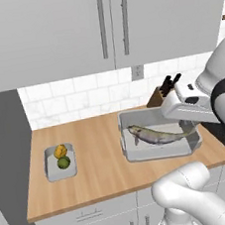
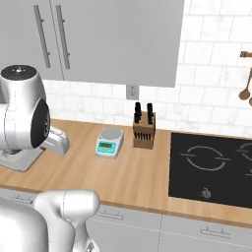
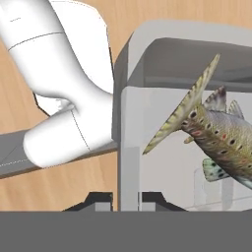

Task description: Take the meat container that has the fish and place it on the second highest rack of the freezer. Then take the vegetable container that has the squash and lime and place it on the highest rack of the freezer.

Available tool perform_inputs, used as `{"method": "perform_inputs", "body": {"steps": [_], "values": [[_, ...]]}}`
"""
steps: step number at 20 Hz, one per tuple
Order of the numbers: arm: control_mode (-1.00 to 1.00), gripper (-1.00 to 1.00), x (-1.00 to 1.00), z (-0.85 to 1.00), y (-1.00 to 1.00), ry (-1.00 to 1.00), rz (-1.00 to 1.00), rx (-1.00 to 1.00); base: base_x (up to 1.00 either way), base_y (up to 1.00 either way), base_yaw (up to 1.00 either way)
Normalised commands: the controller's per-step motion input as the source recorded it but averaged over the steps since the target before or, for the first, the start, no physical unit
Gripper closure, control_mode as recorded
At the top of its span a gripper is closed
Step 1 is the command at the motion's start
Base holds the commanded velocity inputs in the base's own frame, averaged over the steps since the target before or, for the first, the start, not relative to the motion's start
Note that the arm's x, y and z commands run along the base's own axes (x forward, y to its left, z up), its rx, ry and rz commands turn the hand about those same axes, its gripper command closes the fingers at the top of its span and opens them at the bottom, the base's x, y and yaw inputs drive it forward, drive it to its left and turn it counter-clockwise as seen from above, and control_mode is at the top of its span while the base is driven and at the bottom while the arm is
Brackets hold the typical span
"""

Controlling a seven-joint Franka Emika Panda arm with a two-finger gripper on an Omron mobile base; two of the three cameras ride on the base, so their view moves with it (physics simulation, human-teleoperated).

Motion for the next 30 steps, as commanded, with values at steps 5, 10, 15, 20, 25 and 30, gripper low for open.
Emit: {"method": "perform_inputs", "body": {"steps": [5, 10, 15, 20, 25, 30], "values": [[1.0, 1.0, -0.03, 0.0, 0.0, 0.0, 0.0, 0.0, -0.46, -0.01, 0.0], [1.0, 1.0, 0.0, 0.0, 0.0, 0.0, 0.0, 0.0, -0.84, -0.1, 0.04], [1.0, 1.0, 0.0, 0.0, 0.0, 0.0, 0.0, 0.0, -0.44, 0.02, 0.0], [1.0, 1.0, 0.0, 0.0, 0.0, 0.0, 0.0, 0.0, -0.09, 0.51, 0.0], [1.0, 1.0, 0.0, 0.0, 0.0, 0.0, 0.0, 0.0, 0.0, 0.96, 0.01], [1.0, 1.0, 0.0, 0.0, 0.0, 0.0, 0.0, 0.0, 0.02, 1.0, 0.02]]}}
